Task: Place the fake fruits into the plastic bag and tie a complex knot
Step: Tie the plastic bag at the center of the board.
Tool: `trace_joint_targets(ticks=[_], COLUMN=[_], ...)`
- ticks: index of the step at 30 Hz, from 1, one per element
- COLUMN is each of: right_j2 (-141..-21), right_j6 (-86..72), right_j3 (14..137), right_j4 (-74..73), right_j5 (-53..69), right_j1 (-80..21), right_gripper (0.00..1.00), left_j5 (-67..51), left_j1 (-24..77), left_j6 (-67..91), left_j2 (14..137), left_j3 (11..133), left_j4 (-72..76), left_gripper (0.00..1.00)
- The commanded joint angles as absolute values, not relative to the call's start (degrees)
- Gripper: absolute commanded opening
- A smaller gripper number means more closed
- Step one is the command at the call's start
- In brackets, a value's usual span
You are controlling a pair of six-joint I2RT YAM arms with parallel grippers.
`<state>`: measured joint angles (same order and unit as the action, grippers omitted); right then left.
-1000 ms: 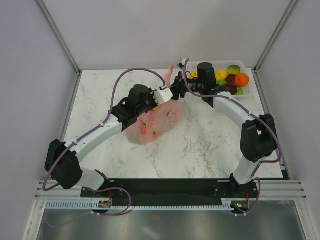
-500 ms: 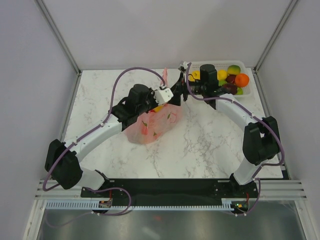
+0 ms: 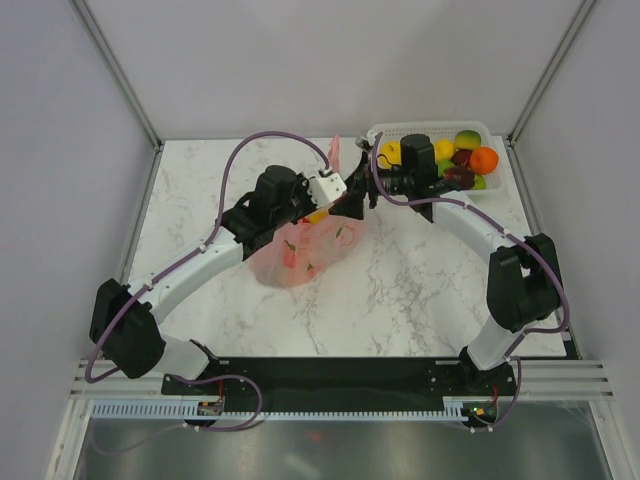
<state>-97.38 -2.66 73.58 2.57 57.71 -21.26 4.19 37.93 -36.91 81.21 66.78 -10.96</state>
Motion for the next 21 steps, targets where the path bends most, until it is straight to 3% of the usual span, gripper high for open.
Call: trace_joint_targets(ticks=[1, 14, 21], right_j2=[-94.48, -93.60, -94.22], right_j6=[-0.61, -1.84, -7.99], right_j3=[73.21, 73.30, 71.90], right_j4=[4.13, 5.62, 14.13], right_j5=[60.03, 62.31, 63.80], right_j1=[-20.74, -20.74, -20.83], right_gripper=[0.98, 0.98, 0.98], left_j5=[1.68, 0.52, 1.41], left_j1=[37.79, 38.58, 38.58], left_j6=[-35.59, -35.51, -35.25], left_j2=[80.77, 84.46, 84.11], left_j3=[68.56, 69.70, 69.61], left_j4=[-10.55, -12.92, -13.88], left_gripper=[0.02, 0.02, 0.02])
